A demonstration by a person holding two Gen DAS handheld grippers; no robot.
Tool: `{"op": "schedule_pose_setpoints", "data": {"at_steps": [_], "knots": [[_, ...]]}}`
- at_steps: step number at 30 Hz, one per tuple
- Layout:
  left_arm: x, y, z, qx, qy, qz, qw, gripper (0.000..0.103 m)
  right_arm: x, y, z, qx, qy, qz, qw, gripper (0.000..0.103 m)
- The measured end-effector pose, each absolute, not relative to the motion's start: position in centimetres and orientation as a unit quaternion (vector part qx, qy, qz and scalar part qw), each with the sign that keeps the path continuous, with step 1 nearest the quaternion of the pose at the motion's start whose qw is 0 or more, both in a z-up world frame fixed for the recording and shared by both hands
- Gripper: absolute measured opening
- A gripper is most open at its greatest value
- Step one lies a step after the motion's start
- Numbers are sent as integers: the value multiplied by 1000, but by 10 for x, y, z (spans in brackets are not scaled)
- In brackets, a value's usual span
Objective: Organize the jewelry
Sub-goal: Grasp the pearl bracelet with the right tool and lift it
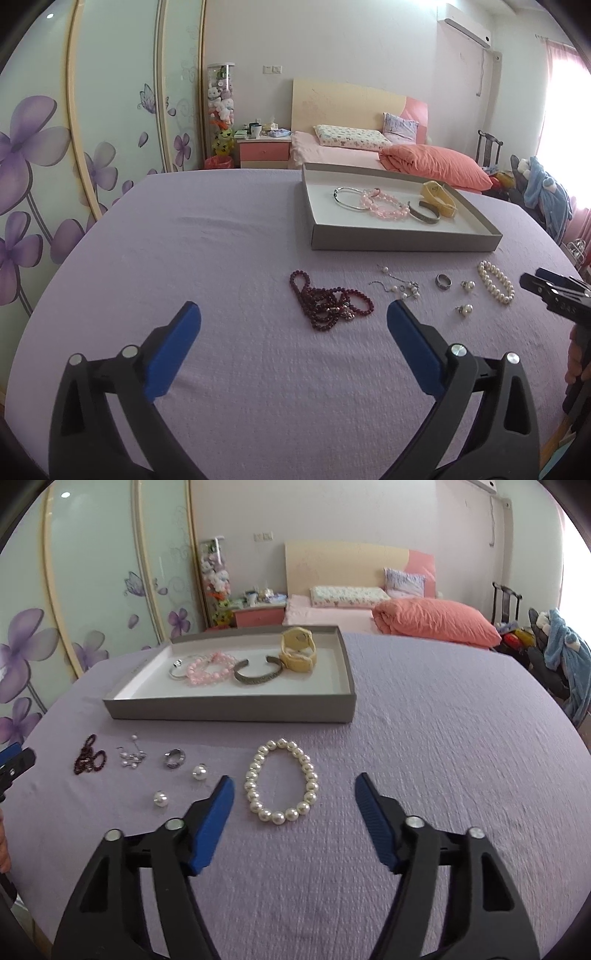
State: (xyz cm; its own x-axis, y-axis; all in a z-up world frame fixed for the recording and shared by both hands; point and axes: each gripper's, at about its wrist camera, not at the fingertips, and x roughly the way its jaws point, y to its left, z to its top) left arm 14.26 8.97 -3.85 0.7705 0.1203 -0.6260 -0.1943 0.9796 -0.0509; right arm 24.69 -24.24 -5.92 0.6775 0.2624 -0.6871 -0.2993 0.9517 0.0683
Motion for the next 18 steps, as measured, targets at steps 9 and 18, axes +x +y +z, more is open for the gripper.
{"op": "schedule_pose_setpoints", "data": {"at_steps": [9, 18], "knots": [[147, 87, -40, -45, 339, 76, 937, 101, 278, -233, -80, -53, 424, 137, 893, 42], [152, 86, -44, -56, 352, 69, 932, 101, 286, -231, -83, -53, 431, 143, 889, 27]]}}
